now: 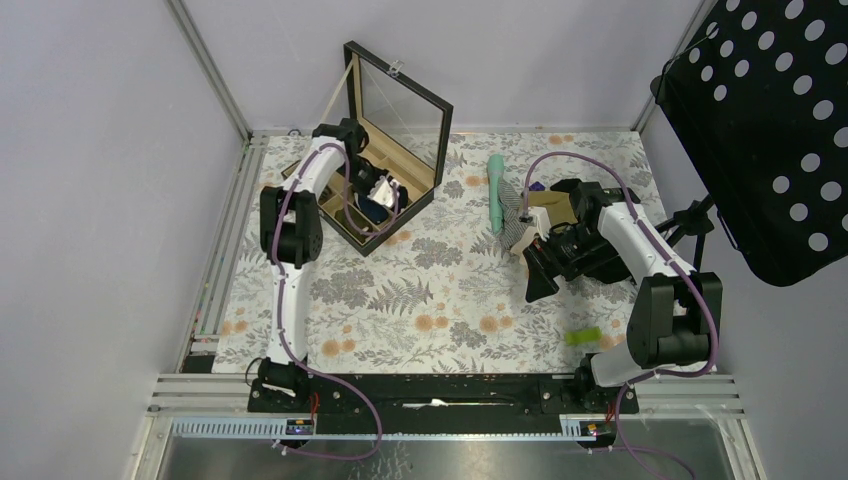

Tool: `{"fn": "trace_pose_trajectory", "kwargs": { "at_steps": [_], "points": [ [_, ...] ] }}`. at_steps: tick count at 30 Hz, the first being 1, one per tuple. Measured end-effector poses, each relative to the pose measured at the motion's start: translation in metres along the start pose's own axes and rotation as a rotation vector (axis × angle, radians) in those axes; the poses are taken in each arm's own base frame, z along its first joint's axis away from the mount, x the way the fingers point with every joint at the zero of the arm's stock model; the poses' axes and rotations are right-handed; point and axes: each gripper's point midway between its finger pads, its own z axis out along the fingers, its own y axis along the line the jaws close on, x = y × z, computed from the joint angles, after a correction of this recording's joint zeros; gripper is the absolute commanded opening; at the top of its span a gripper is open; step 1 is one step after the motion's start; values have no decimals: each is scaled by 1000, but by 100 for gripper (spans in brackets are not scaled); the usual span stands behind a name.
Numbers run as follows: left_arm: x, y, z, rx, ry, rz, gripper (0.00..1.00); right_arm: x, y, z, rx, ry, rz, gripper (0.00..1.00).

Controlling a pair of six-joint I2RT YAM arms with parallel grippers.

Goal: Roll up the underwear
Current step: Place the underwear in the storage box.

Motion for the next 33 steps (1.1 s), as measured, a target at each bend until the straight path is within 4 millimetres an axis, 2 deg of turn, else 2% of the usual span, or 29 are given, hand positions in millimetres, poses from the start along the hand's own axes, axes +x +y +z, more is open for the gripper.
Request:
{"fn": "trace_pose_trajectory", "kwargs": {
  "at_steps": [8,12,14,16,18,20,25,33],
  "points": [
    [-2,-1,6,34,14,8,0,1,-2,1,-4,9,8,100],
    [4,5,12,55,5,-9,0,2,-3,2,-5,15,14,100],
    [8,8,19,53,-13,-16,7,3,-3,2,-1,19,13,100],
    [9,11,23,41,-28,-14,23,4,-4,2,3,24,13,100],
    [9,11,24,36,-32,-13,47,5,-5,1,4,25,12,100],
    [8,12,24,20,-42,-4,56,5,-5,1,4,24,10,100],
    [7,24,20,-51,-50,-12,61,5,-5,1,3,23,4,100],
    [5,25,12,-92,-71,-107,60,5,-5,1,2,23,-7,100]
  ]
}}
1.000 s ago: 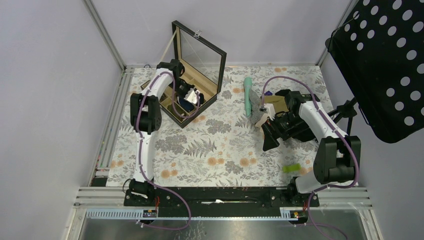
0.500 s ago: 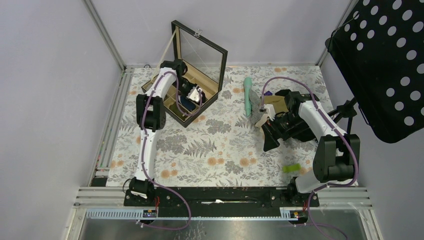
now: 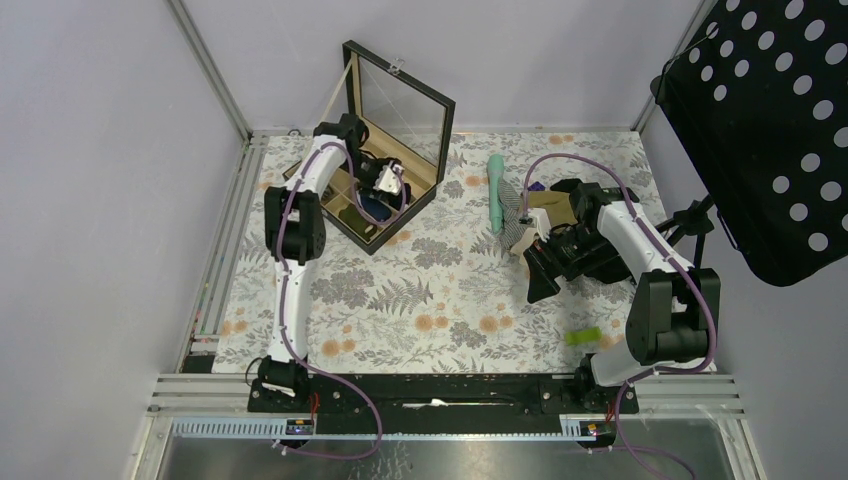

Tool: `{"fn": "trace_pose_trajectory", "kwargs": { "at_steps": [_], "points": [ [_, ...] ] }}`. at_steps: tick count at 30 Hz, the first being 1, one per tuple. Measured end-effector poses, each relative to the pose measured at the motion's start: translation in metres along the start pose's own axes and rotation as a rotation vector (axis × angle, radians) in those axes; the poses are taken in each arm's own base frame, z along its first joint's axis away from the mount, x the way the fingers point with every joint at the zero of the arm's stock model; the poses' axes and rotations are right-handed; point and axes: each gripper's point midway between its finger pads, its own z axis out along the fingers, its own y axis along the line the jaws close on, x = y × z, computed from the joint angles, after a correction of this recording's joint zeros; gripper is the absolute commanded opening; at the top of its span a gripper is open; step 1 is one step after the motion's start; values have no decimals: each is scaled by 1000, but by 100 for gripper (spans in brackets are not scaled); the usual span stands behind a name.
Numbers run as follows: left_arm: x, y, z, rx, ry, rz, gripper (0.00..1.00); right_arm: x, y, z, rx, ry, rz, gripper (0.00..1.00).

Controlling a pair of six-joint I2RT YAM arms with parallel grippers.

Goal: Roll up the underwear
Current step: Place the underwear in the storage box.

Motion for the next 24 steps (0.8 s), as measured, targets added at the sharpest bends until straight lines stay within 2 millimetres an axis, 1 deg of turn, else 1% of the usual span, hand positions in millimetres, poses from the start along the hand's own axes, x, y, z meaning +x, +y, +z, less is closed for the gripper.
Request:
{"fn": "trace_pose_trajectory", "kwargs": {
  "at_steps": [4,17,21,24],
  "points": [
    [-2,3,-6,-16,2,-21,60,0,0,0,0,0,-4,99],
    [0,0,-13,-13,17,-58,60,1,3,-1,-8,2,-12,100],
    [3,1,-19,-26,20,-99,60,1,6,-3,2,-8,-29,100],
    [1,-1,-23,-34,23,-104,60,4,10,-4,4,-11,-33,100]
  ]
}}
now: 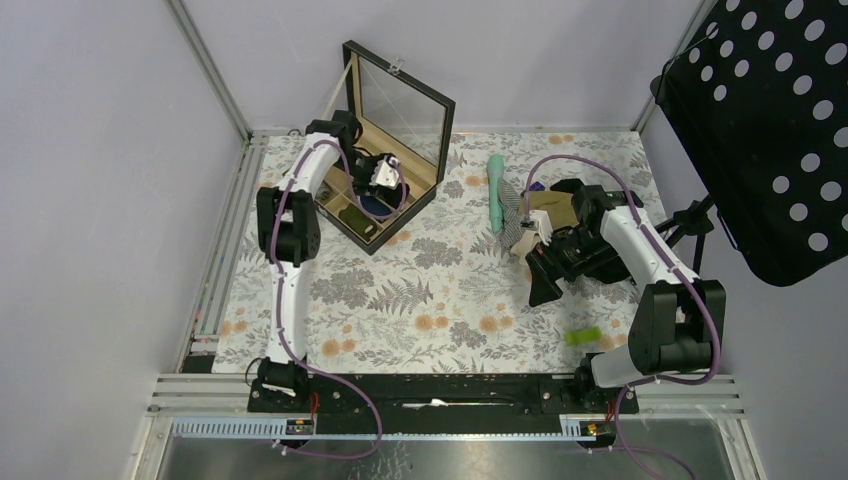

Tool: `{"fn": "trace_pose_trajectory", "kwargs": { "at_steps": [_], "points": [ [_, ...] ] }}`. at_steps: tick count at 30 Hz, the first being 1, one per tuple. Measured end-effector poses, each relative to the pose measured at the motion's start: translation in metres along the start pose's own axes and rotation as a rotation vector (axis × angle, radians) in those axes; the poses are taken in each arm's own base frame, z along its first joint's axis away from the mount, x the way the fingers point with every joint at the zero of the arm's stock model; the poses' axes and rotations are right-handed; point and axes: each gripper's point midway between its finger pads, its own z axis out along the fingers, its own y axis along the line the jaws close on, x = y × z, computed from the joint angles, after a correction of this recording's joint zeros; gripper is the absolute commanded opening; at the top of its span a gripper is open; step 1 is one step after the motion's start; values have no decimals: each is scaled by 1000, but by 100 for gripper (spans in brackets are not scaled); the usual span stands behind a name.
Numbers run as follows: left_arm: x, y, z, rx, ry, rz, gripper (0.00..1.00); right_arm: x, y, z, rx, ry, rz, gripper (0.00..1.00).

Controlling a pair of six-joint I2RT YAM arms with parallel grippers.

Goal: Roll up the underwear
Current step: Place the underwear in the storage box.

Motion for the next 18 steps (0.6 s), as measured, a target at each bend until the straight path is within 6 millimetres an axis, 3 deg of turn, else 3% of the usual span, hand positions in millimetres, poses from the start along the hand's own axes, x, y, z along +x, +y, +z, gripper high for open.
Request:
{"fn": "trace_pose_trajectory", "kwargs": {
  "at_steps": [8,18],
  "points": [
    [-9,-20,-10,14,15,1,60,-1,2,0,-6,-8,0,100],
    [-10,-6,-14,-48,19,-24,65,-1,2,0,-8,-10,0,100]
  ]
}}
